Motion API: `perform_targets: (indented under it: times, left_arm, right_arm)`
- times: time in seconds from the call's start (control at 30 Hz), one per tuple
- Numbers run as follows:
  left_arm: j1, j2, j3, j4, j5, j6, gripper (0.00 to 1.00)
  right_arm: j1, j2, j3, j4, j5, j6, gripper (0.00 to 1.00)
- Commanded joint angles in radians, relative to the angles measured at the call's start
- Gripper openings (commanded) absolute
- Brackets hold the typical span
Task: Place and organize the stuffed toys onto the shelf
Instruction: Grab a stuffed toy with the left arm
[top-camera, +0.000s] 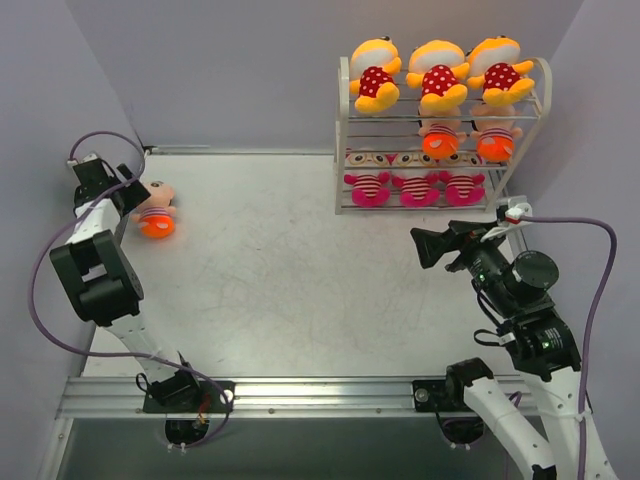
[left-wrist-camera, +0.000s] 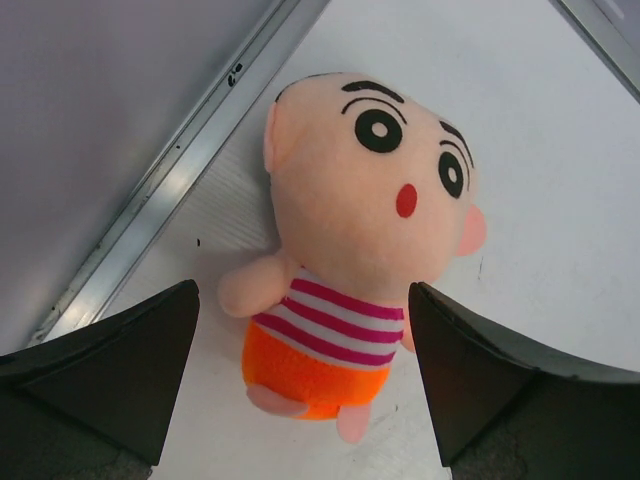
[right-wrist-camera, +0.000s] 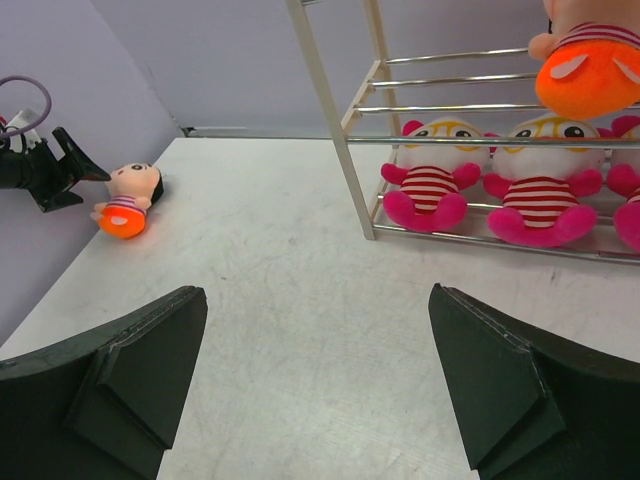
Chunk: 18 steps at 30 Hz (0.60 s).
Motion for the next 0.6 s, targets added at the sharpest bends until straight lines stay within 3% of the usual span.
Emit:
perform_targets:
  times: [0.0, 0.57]
  left_arm:
    - [0.014, 0.048, 0.097, -0.004, 0.068, 0.069, 0.94]
    - [0.026, 0.232, 0.216, -0.035, 0.233, 0.079, 1.00]
  right_arm:
    - [0.008, 0.024, 0.004, 0.052, -0.019, -0.018, 0.99]
    - [0.008, 0.061, -0.011, 0.068, -0.021, -0.012, 0.99]
